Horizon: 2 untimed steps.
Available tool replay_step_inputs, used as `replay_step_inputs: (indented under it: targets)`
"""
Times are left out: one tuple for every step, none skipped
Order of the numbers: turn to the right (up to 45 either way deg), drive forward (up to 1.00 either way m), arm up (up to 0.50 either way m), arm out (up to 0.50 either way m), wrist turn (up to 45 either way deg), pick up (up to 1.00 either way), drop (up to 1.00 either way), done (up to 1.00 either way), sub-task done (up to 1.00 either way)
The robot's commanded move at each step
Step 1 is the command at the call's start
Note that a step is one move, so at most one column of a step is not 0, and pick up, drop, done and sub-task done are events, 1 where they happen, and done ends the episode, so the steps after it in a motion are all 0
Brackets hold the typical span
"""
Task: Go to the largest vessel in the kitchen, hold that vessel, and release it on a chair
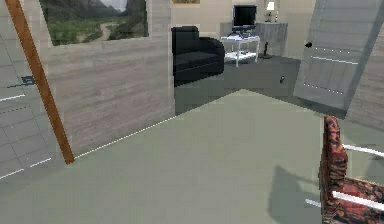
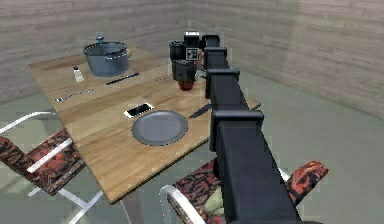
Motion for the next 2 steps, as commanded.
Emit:
replay_step_inputs:
  targets:
    - [0.0,0.0,0.0,-0.1,0.0,0.0,0.0,0.0,0.0]
    - [0.0,0.0,0.0,0.0,0.0,0.0,0.0,1.0,0.0]
